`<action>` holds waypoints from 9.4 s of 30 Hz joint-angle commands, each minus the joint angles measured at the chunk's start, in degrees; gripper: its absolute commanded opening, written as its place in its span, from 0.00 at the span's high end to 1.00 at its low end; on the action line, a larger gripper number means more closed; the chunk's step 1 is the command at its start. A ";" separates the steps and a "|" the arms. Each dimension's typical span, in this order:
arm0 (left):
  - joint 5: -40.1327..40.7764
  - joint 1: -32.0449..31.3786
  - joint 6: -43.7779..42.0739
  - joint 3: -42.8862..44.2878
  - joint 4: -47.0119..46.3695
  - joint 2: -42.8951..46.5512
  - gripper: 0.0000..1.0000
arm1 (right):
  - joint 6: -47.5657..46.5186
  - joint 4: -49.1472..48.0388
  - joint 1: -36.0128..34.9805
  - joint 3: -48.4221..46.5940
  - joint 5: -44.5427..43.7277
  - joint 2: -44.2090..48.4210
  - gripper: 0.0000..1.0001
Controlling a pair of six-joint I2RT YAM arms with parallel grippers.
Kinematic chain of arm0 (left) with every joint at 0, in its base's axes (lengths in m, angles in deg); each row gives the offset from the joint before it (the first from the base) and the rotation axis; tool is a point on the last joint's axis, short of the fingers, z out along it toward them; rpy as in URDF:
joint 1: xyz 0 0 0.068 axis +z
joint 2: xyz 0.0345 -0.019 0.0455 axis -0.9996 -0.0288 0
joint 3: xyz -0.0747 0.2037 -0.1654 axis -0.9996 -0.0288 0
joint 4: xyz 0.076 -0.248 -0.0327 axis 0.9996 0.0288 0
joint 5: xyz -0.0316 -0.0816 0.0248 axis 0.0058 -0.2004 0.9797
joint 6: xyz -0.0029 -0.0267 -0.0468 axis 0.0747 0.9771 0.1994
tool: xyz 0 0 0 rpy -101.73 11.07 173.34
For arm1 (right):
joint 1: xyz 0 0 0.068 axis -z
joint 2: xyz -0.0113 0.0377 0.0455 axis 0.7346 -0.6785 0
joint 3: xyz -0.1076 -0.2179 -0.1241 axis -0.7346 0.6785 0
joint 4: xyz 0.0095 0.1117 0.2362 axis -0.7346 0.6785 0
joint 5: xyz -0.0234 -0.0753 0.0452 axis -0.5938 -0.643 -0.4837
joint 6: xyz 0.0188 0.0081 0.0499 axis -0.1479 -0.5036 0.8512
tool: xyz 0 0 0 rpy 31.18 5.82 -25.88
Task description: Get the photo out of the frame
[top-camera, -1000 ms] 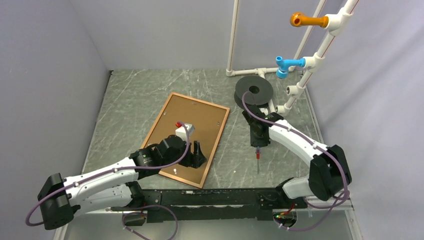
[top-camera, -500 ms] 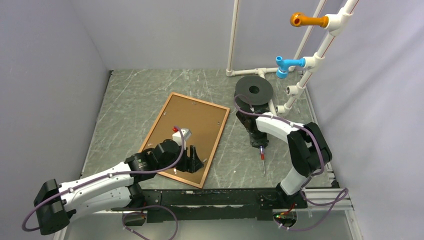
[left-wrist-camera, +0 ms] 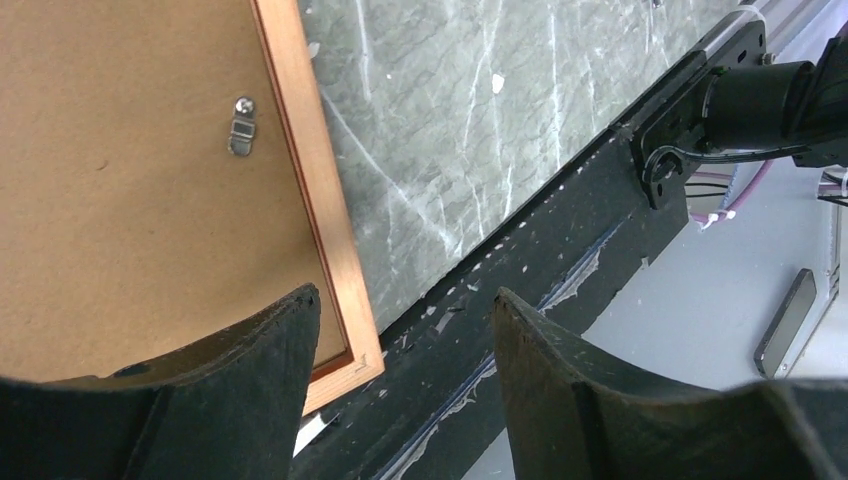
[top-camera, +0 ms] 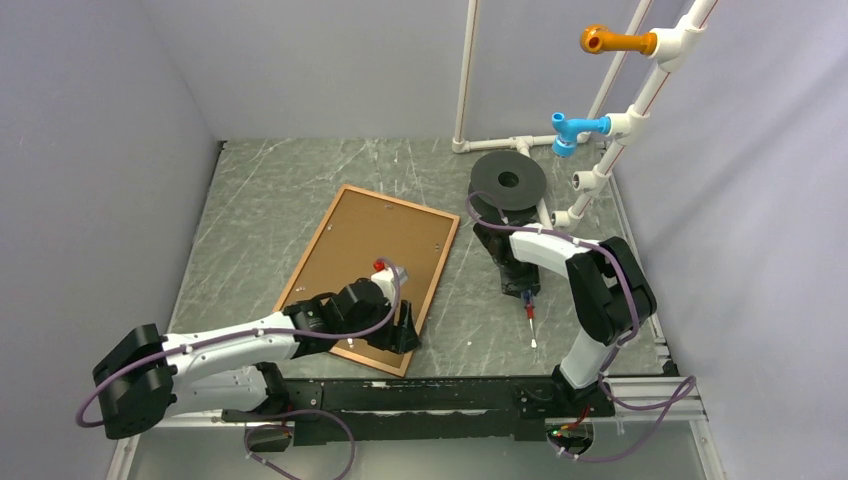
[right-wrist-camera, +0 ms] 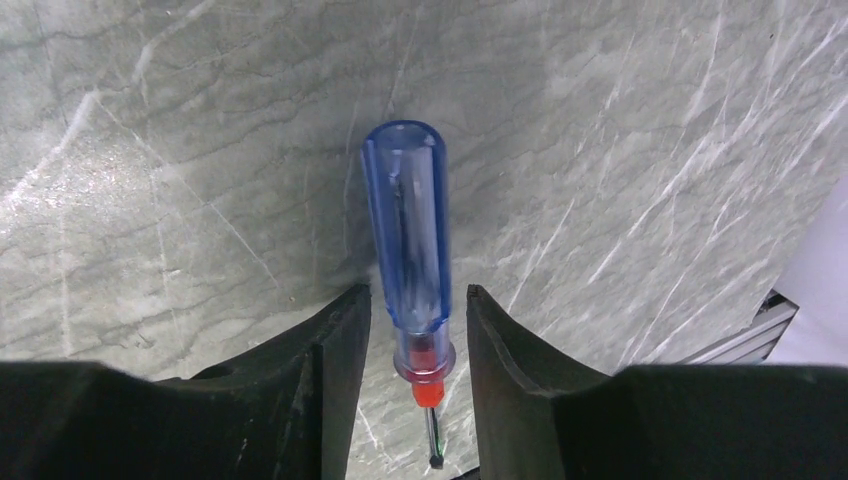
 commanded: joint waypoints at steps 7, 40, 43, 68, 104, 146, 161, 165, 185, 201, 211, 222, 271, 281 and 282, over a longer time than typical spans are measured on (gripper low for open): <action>1.69 -2.78 -2.46 6.48 -1.07 -6.57 0.32 | -1.63 -6.16 -0.57 1.48 2.84 5.82 0.51; 31.70 -17.35 -1.69 26.21 22.04 -31.19 0.47 | 13.04 -17.46 -9.20 23.17 13.94 56.28 0.00; 31.12 -17.33 -1.95 26.07 21.15 -31.82 0.52 | 12.16 -17.98 -9.20 24.07 14.90 58.95 0.00; 28.87 -17.34 -4.19 26.24 19.75 -29.89 1.00 | 16.43 -21.07 -8.70 26.07 22.01 52.88 0.00; 32.52 -18.72 -7.26 33.87 34.17 -14.22 0.36 | 49.34 -42.74 -15.85 13.16 40.97 24.62 1.00; 65.86 -27.08 2.77 42.60 65.34 -33.23 0.89 | 57.22 -32.10 -18.89 5.77 37.52 32.54 1.00; 63.58 -24.73 -0.91 51.19 68.47 -23.22 1.00 | 22.81 -20.74 -18.70 -3.50 15.16 47.81 0.00; 59.59 -21.96 -6.95 54.04 65.04 -17.86 1.00 | 15.78 -14.33 -18.75 -6.58 6.16 53.78 0.00; 31.23 11.74 -28.87 52.96 42.69 3.69 1.00 | 18.40 -8.13 -18.72 2.17 6.55 58.49 0.02; -7.07 60.86 -26.49 35.28 28.28 11.60 1.00 | 19.21 -8.35 -18.75 4.71 8.07 57.20 0.03; -13.98 79.36 -25.00 27.70 24.20 10.54 1.00 | 18.79 -9.30 -18.72 5.94 9.30 56.58 0.03; -8.94 86.71 -26.34 19.75 21.44 10.67 1.00 | 17.70 -11.67 -18.71 6.74 11.78 53.63 0.03; 4.94 86.51 -37.93 15.38 16.12 8.16 1.00 | 11.71 -52.86 -19.77 4.55 34.78 9.67 0.03; 3.60 84.96 -37.56 17.75 18.15 7.87 0.99 | 5.82 -51.73 -20.64 -2.54 35.05 0.26 0.02; 2.94 84.95 -37.31 18.53 18.80 7.98 0.99 | 4.02 -52.12 -21.08 -2.60 35.21 0.40 0.02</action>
